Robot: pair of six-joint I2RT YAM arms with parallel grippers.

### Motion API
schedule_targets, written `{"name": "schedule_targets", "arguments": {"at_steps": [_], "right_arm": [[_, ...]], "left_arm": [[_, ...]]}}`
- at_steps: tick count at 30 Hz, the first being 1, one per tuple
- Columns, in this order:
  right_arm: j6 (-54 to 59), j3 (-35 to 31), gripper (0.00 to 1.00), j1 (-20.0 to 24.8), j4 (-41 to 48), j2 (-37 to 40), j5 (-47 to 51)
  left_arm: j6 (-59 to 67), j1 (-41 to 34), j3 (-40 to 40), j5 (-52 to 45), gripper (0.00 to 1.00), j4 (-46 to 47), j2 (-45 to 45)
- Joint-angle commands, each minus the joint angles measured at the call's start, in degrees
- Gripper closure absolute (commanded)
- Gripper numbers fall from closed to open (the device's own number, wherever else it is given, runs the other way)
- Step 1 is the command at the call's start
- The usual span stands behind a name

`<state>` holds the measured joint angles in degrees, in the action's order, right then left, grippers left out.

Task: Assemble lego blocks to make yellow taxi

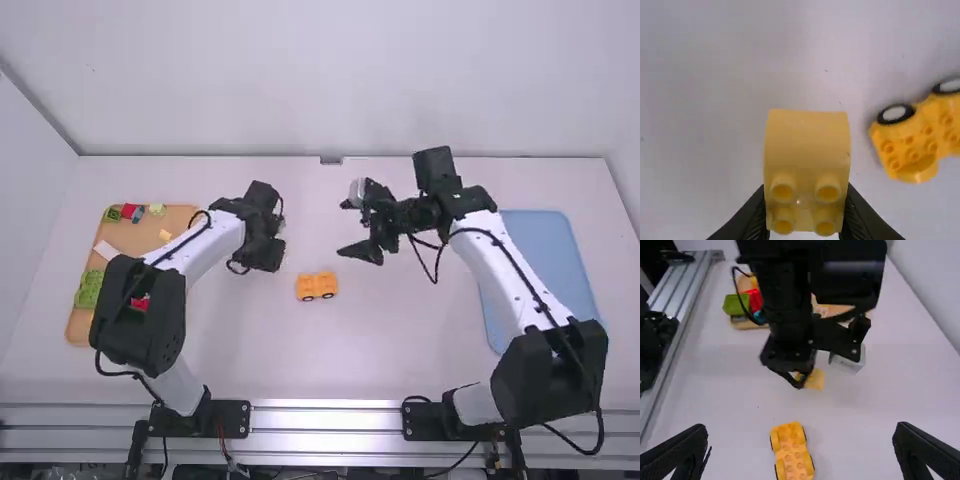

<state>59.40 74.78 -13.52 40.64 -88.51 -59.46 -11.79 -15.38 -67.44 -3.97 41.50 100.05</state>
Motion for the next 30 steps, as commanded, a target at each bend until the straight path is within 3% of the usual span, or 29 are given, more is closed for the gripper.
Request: {"name": "schedule_targets", "arguments": {"at_steps": [1, 5, 9, 15, 18, 19, 20, 22, 25, 30], "right_arm": [[7.4, 1.2, 0.01, 1.2, 1.6, 0.7, -6.1], [8.2, 0.1, 0.01, 1.5, 1.3, 0.7, -6.9], [8.1, -2.0, 0.01, 1.2, -0.8, 0.7, -7.0], [7.9, -2.6, 0.02, 0.8, -1.2, 0.7, -7.0], [7.9, -2.6, 0.02, 0.7, -1.4, 0.7, -7.0], [7.9, -2.6, 0.02, 0.8, -1.4, 0.7, -6.9], [7.9, -2.6, 0.01, 0.9, -1.4, 0.7, -7.0], [7.9, -2.6, 0.01, 0.8, -1.3, 0.7, -6.9], [7.9, -2.6, 0.02, 0.7, -1.3, 0.7, -6.6], [7.9, -2.6, 0.02, 0.7, -1.4, 0.7, -6.6]], "left_arm": [[-23.8, 0.0, 3.2, 1.5, 0.98, -0.9, 0.1], [-44.1, 0.1, 6.4, 1.9, 0.98, -5.3, 0.1], [-72.4, 0.0, 8.9, -1.6, 0.98, -6.1, 0.1], [-80.0, 0.0, 10.1, -4.2, 0.98, -13.0, 0.1], [-95.9, 0.0, 10.6, -6.0, 0.98, -8.5, 0.1], [-99.0, 0.0, 10.8, -5.9, 0.96, -7.7, 0.1], [-102.2, 0.0, 11.3, -5.9, 0.83, -7.5, 0.1], [-104.6, 0.0, 12.3, -6.2, 0.80, -8.9, 0.1], [-102.7, 0.0, 13.6, -5.7, 0.98, -13.4, 0.1], [-102.1, 0.0, 13.8, -4.5, 0.98, -14.6, 0.1]]}}
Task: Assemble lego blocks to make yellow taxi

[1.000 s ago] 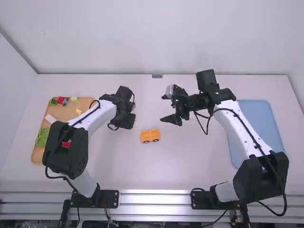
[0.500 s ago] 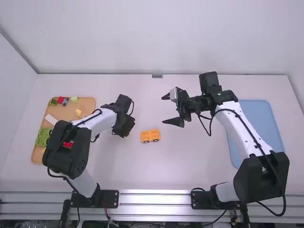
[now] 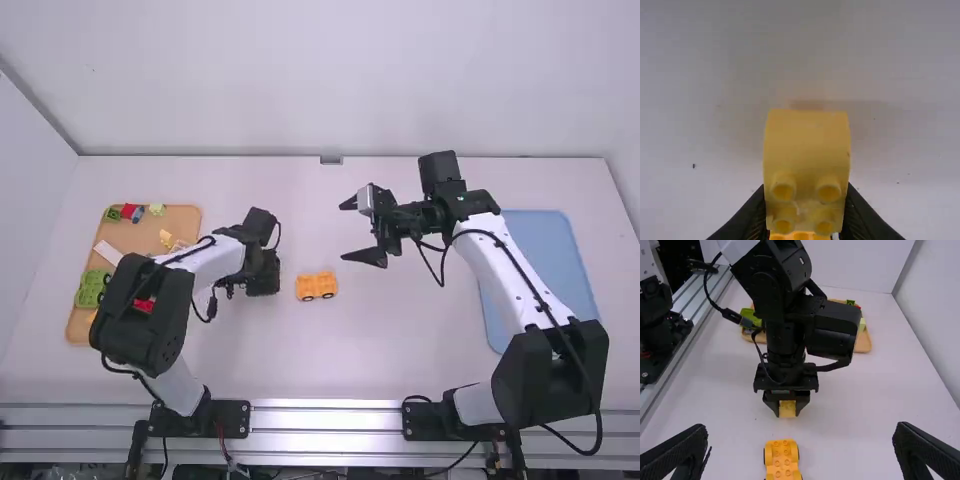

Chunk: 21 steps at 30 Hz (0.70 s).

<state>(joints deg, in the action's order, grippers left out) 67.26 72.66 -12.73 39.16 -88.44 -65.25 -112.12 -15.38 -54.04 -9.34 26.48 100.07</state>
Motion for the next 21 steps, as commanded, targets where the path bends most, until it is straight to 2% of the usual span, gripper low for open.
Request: {"name": "schedule_targets", "arguments": {"at_steps": [1, 12, 14, 15, 16, 17, 18, 21], "right_arm": [[0.0, -0.4, 0.01, -0.1, 0.1, 0.6, -0.8], [0.0, -0.4, 0.02, -0.1, 0.1, 0.6, -0.8], [0.0, -0.4, 0.01, -0.1, 0.1, 0.6, -0.8], [0.0, -0.4, 0.01, -0.1, 0.1, 0.6, -0.8], [0.0, -0.4, 0.01, -0.1, 0.1, 0.6, -0.8], [0.0, -0.4, 0.02, -0.1, 0.1, 0.6, -0.8], [0.1, -0.4, 0.01, -0.1, 0.1, 0.6, -0.8], [0.0, -0.4, 0.01, -0.1, 0.1, 0.6, -0.8]], "left_arm": [[-2.1, 0.1, 0.4, 1.3, 0.98, 0.5, 0.0], [-2.5, 0.0, 2.9, 0.7, 0.96, -4.5, 1.1], [-2.5, 0.0, 2.9, 0.7, 0.82, -4.5, 1.1], [-2.6, 0.0, 3.0, 0.5, 0.67, -4.5, 1.1], [-2.5, 0.1, 3.0, 0.0, 0.57, -4.5, 1.1], [-2.5, 0.4, 3.0, -0.7, 0.53, -4.6, 1.1], [-2.5, 0.8, 3.0, -1.4, 0.42, -4.5, 1.1], [-2.5, 1.1, 3.0, -1.3, 0.25, -4.7, 1.1]]}}
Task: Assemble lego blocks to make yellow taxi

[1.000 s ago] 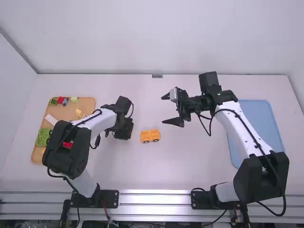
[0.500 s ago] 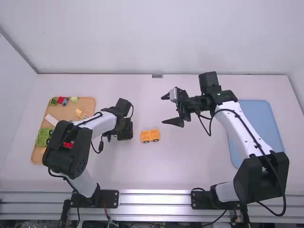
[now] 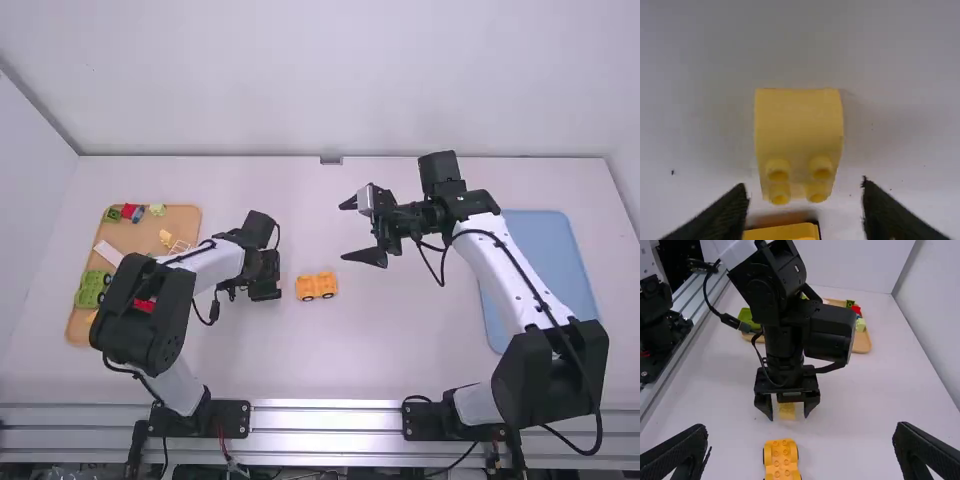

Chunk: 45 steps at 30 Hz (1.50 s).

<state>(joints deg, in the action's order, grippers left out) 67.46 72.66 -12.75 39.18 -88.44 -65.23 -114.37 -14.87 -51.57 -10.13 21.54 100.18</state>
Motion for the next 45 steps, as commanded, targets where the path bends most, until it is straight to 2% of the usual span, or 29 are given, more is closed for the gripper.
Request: {"name": "schedule_targets", "arguments": {"at_steps": [1, 3, 5, 8, 9, 11, 15, 17, 20, 22, 23, 24, 25, 27, 28, 29, 30, 33, 35, 37, 39, 41, 42, 43, 45], "right_arm": [[-0.2, -0.4, 0.01, 0.0, 0.1, 0.6, -0.8], [-0.2, -0.4, 0.02, 0.0, 0.1, 0.6, -0.8], [-0.1, -0.4, 0.02, 0.0, 0.1, 0.6, -0.8], [-0.1, -0.4, 0.02, 0.0, 0.1, 0.6, -0.7], [-0.2, -0.4, 0.01, 0.0, 0.1, 0.6, -0.8], [-0.1, -0.4, 0.02, 0.0, 0.1, 0.6, -0.8], [-0.1, -0.4, 0.02, 0.0, -0.4, 0.6, -0.7], [-0.2, -0.4, 0.01, 0.0, -0.9, 0.6, -0.7], [-0.2, -0.4, 0.01, 0.0, -1.3, 0.6, -0.7], [-1.3, -0.4, 0.01, 0.0, -2.0, 0.6, -0.7], [-3.0, -0.4, 0.01, 0.0, -3.2, 0.6, -0.1], [-3.0, -0.4, 0.01, 0.0, -3.2, 0.6, -0.1], [-5.0, -0.4, 0.01, 0.0, -4.7, 0.6, 1.3], [-6.5, -0.4, 0.01, -0.1, -5.7, 0.6, 2.1], [-7.7, -0.4, 0.01, -0.2, -6.6, 0.6, 2.7], [-7.7, -0.4, 0.01, -0.1, -6.7, 0.6, 2.7], [-7.7, -0.4, 0.01, -0.1, -6.9, 0.6, 2.7], [-7.6, -0.4, 0.02, 0.0, -7.1, 0.6, 2.7], [-7.7, -0.4, 0.01, 0.0, -7.3, 0.6, 2.7], [-7.6, -0.4, 0.02, 0.0, -7.5, 0.6, 2.7], [-7.7, -0.4, 0.02, 0.0, -7.5, 0.6, 2.6], [-7.7, -0.4, 0.02, 0.0, -7.3, 0.6, 2.7], [-7.7, -0.4, 0.01, 0.0, -7.2, 0.6, 2.7], [-7.7, -0.4, 0.02, 0.0, -7.0, 0.6, 2.7], [-7.6, -0.4, 0.01, 0.0, -7.1, 0.6, 2.7]], "left_arm": [[0.0, 0.7, 0.5, -0.6, 0.21, 0.1, 1.0], [1.5, 0.7, 0.3, -0.3, 0.21, -0.5, 0.9], [4.4, 0.9, -0.6, -0.5, 0.25, -0.2, 0.4], [9.2, 2.2, -3.2, -0.6, 0.46, 3.1, -1.4], [10.1, 2.3, -3.8, -0.7, 0.47, 3.9, -1.7], [15.1, 3.1, -6.8, -1.0, 0.64, 7.9, -3.5], [23.2, 4.5, -11.9, -0.8, 0.63, 14.6, -6.5], [30.8, 5.4, -15.7, -0.8, 0.57, 18.7, -8.1], [41.2, 6.2, -20.3, -0.8, 0.53, 23.9, -9.5], [53.7, 6.8, -24.9, 0.8, 0.51, 28.6, -9.8], [61.8, 7.0, -28.0, 3.9, 0.42, 31.9, -9.8], [61.8, 7.0, -28.0, 3.9, 0.42, 31.9, -9.8], [75.1, 7.0, -30.5, 8.2, 0.42, 34.9, -9.8], [89.5, 6.6, -31.5, 11.6, 0.60, 36.1, -9.8], [104.2, 6.3, -32.2, 13.3, 0.71, 36.4, -9.8], [111.2, 6.3, -32.2, 13.8, 0.60, 36.6, -9.8], [116.5, 6.3, -32.0, 14.3, 0.01, 36.4, -9.7], [135.9, 6.3, -31.1, 18.6, 0.01, 34.0, -9.7], [140.7, 6.2, -30.6, 18.9, 0.01, 33.2, -9.7], [147.5, 6.2, -30.2, 15.1, 0.01, 30.6, -9.7], [160.1, 6.5, -29.5, 9.8, 0.01, 30.8, -9.7], [188.5, 8.5, -28.0, -2.7, 0.01, 35.8, -9.7], [190.3, 8.7, -27.9, -3.5, 0.01, 36.3, -9.8], [204.4, 10.4, -26.7, -9.7, 0.01, 39.6, -9.7], [219.3, 14.3, -23.5, -20.7, 0.01, 40.7, -9.6]]}}
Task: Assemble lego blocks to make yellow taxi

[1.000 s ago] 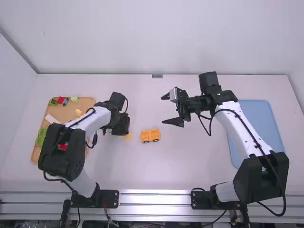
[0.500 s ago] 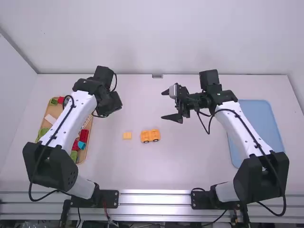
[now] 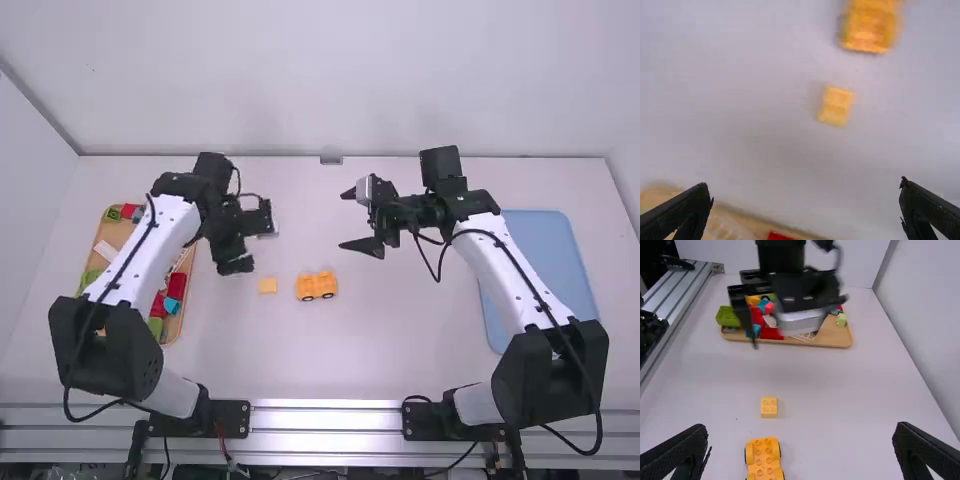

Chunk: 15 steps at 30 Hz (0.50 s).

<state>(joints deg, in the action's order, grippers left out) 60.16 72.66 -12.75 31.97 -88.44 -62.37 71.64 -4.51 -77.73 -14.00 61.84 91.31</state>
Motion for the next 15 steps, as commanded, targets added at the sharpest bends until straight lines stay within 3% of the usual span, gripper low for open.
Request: {"name": "schedule_targets", "arguments": {"at_steps": [1, 4, 7, 15], "right_arm": [[-0.3, -0.4, 0.01, 0.0, 0.1, 0.6, -0.3], [-0.3, -0.4, 0.01, -0.2, -0.3, 0.6, -0.8], [0.3, -0.4, 0.01, -1.1, -0.3, 0.6, -0.6], [0.3, -0.4, 0.02, -3.0, -0.8, 0.6, 2.5]], "left_arm": [[34.6, 4.5, 3.3, -18.5, 0.01, 0.1, -0.6], [37.7, 10.0, 10.4, -31.7, 0.01, -6.4, 0.8], [37.5, 12.3, 16.0, -37.1, 0.01, -12.9, 3.0], [30.0, 13.6, 23.6, -40.7, 0.01, -29.5, 15.3]]}}
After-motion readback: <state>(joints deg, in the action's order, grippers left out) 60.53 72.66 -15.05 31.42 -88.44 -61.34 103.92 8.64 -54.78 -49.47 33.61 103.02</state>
